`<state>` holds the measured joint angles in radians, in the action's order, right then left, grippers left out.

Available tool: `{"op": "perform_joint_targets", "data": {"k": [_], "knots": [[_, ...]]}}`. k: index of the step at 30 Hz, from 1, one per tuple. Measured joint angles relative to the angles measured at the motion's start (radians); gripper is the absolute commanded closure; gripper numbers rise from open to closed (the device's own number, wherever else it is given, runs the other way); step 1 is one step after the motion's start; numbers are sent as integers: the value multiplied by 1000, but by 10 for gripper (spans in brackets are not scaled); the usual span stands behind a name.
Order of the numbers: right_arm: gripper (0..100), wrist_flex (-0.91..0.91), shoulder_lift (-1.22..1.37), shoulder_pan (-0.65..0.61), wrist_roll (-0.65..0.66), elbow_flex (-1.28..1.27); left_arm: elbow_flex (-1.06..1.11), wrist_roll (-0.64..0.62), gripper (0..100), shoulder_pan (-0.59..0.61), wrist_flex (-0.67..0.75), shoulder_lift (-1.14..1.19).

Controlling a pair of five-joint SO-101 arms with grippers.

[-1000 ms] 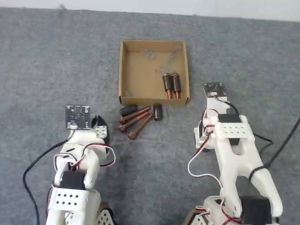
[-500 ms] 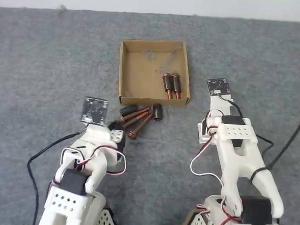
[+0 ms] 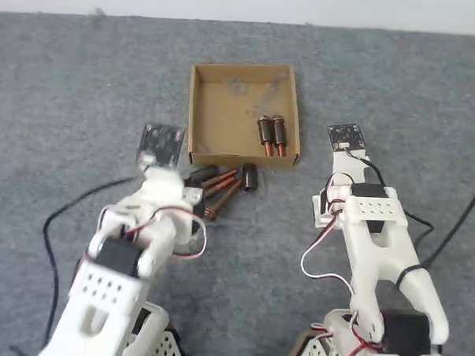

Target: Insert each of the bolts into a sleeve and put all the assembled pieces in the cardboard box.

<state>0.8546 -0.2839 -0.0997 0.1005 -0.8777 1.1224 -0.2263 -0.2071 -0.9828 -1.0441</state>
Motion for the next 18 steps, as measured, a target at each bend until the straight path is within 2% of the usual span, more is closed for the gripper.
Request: {"op": "perform_joint_targets", "data": {"k": [5,10,15,18], "knots": [[992,0,0,0,0,0,-107,-3,987,-15,0,276],[992,-29,0,0,0,0,-166,2,987,-94,6,502],[992,-29,0,0,0,0,-180,-2,987,-120,100,674],[992,-29,0,0,0,0,-180,55,987,-123,147,746]]}}
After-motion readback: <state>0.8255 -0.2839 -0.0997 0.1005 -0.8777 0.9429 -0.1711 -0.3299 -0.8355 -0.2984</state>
